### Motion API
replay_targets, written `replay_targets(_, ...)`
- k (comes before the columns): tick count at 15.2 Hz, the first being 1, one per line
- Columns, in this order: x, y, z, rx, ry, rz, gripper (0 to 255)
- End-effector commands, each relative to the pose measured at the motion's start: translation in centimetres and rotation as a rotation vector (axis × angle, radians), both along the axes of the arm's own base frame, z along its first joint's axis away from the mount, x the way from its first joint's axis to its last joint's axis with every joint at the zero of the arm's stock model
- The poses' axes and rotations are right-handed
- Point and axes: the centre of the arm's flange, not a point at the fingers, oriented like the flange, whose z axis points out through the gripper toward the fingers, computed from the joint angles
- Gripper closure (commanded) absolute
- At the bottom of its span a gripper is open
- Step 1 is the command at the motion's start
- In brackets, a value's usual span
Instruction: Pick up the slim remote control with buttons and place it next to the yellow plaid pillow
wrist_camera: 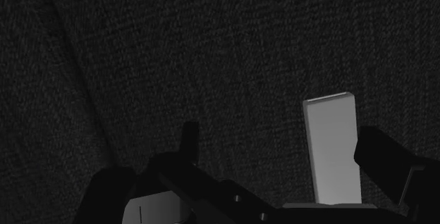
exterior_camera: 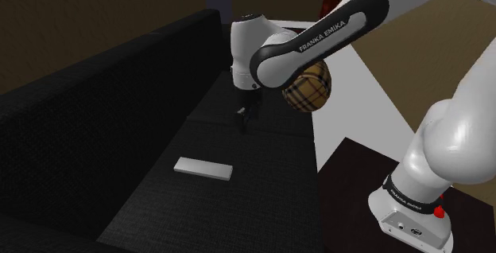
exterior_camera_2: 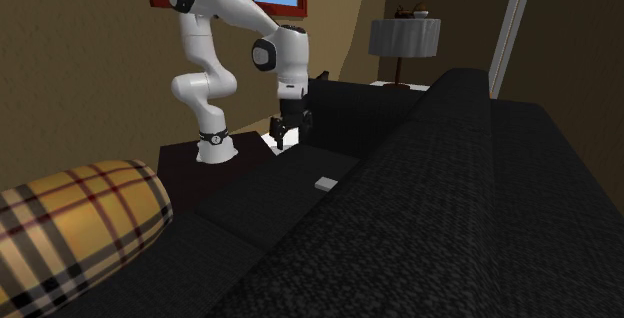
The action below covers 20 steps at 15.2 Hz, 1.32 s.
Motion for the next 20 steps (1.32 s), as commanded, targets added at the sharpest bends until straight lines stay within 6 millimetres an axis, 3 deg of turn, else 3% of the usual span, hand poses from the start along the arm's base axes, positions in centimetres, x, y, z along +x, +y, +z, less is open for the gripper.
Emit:
replay_targets(1,1.3,1.7,-1.7,0.009,0.0,0.011,0)
replay_targets(15,9.0,14.0,-12.1,0.06,0.002,0.084,0)
replay_targets(20,9.2,14.5,-14.5,0.062,0.002,0.087,0)
